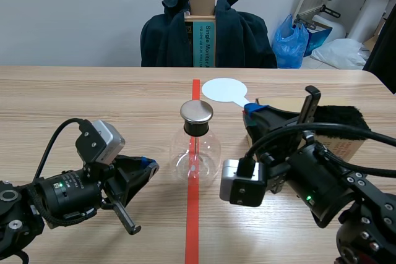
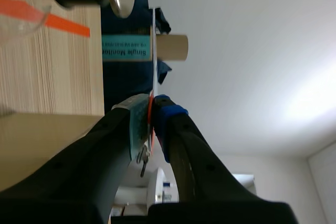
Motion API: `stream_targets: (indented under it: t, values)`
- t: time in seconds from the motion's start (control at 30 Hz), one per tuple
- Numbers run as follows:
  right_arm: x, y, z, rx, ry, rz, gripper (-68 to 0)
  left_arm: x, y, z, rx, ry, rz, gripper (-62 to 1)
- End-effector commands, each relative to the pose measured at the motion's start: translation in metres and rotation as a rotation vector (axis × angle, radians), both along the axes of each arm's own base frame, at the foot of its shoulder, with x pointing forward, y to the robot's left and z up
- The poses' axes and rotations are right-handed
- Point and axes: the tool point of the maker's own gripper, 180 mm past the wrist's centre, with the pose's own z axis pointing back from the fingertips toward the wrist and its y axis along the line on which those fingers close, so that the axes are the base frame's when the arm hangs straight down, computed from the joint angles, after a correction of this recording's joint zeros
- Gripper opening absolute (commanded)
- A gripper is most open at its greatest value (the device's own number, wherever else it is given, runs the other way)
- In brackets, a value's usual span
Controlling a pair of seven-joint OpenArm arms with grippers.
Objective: Do the electroscope experiment.
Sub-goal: 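Move the plate toward and away from the electroscope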
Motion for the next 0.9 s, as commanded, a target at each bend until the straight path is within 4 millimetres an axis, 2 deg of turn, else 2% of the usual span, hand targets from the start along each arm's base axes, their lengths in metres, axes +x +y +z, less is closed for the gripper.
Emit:
stream_targets:
  t: [0.0,0.2,0.43,0.87]
  values:
    - [0.005,-0.009,0.007,-0.007,-0.027,-0.029,-66.7,0.005,-0.004,0.014,-0.04,-0.041,0.008,-59.3]
    - [0.008,-0.021,0.005,-0.013,-0.021,-0.096,-66.7,0.005,-0.004,0.015,-0.043,-0.044,0.008,-59.3]
    - [0.009,-0.022,0.005,-0.016,-0.022,-0.103,-66.7,0.005,-0.004,0.015,-0.043,-0.044,0.008,-59.3]
    - [-0.009,0.008,0.005,-0.042,-0.045,0.093,-66.7,0.005,-0.004,0.015,-0.043,-0.044,0.008,-59.3]
